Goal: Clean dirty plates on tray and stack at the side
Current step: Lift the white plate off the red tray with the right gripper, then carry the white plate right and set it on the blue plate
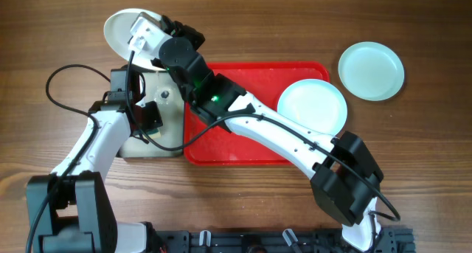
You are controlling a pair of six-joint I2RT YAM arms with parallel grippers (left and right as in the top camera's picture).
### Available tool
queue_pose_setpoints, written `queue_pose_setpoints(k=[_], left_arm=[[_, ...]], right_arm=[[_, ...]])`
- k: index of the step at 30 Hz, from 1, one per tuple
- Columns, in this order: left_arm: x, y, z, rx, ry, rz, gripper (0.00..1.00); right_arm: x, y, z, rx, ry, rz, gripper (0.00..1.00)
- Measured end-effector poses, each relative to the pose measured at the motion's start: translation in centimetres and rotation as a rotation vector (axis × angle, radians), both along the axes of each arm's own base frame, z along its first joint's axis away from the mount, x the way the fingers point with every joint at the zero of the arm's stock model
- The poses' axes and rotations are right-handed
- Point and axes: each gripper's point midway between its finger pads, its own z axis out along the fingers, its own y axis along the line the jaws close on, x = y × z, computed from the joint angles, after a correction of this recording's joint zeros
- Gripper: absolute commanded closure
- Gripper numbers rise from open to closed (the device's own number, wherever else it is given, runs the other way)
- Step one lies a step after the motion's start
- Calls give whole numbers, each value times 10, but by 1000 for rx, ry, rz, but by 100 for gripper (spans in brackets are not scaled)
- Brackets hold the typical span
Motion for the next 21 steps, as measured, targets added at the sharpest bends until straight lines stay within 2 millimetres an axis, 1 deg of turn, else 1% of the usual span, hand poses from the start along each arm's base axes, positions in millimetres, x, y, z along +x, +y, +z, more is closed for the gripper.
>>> queue_pose_setpoints(k=[2, 7, 15, 18, 21], left_arm=[[0, 0, 0, 0, -1, 0, 95], [1, 0, 0, 0, -3, 0, 95], [3, 0, 1, 0, -15, 0, 95], [3, 0, 1, 0, -15, 0, 95], [3, 0, 1, 0, -15, 0, 94]], right_arm=[[-1, 2, 5, -31, -33, 7, 96], [-1, 2, 5, -62, -48, 12, 96], [-1, 2, 5, -40, -39, 9, 96], [2, -5, 11, -18, -54, -38, 96], [4, -10, 6, 9, -24, -75, 96]])
